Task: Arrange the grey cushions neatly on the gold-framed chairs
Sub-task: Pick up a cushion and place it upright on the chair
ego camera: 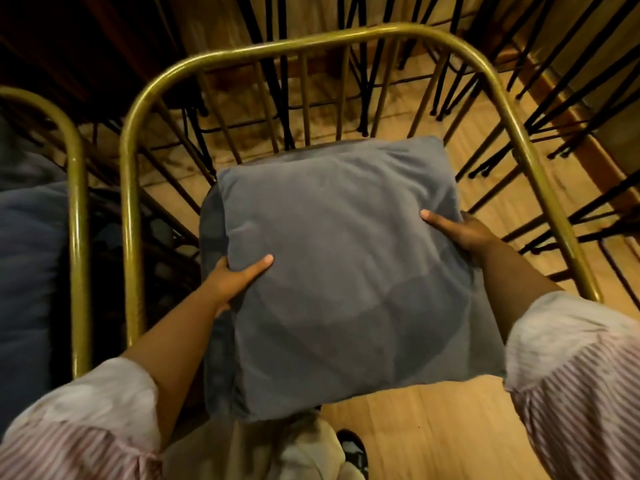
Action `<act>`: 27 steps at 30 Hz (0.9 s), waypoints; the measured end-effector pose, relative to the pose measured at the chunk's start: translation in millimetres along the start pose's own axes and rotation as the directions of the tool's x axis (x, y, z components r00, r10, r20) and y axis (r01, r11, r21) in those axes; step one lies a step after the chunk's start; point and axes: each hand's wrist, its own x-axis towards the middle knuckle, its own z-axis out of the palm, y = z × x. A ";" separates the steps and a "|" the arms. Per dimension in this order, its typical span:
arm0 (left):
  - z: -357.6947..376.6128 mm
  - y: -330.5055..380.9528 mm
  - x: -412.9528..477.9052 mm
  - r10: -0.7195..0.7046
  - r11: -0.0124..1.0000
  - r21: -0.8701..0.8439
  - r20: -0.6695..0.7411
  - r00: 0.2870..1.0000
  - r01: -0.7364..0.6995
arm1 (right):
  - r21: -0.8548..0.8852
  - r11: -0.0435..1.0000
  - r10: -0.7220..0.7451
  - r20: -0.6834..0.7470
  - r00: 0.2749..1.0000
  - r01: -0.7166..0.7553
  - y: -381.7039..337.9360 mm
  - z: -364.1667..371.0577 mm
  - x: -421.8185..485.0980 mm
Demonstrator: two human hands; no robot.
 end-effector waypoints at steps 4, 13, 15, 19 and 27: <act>6.8 -18.8 8.5 -0.044 0.999 0.010 0.051 0.998 0.044 | -0.081 0.996 0.042 -0.051 0.998 -0.046 20.1 10.3 6.4; 25.4 -11.8 -5.2 0.065 0.983 0.166 0.076 0.995 -0.077 | -0.356 0.934 -0.084 -0.280 0.956 -0.022 40.8 51.0 -5.2; 22.0 -8.3 -29.1 0.100 0.968 0.217 0.136 0.986 -0.128 | -0.421 0.907 -0.118 -0.257 0.959 -0.002 35.9 63.1 -24.6; -2.0 -3.9 -80.3 0.197 0.931 0.298 0.077 0.977 -0.211 | -0.492 0.854 -0.211 -0.032 0.977 0.168 13.4 100.2 -74.7; -132.3 -1.0 -157.6 0.370 0.921 0.238 -0.285 0.884 -0.309 | -0.290 0.831 -0.374 0.340 0.863 0.475 -73.7 248.6 -183.1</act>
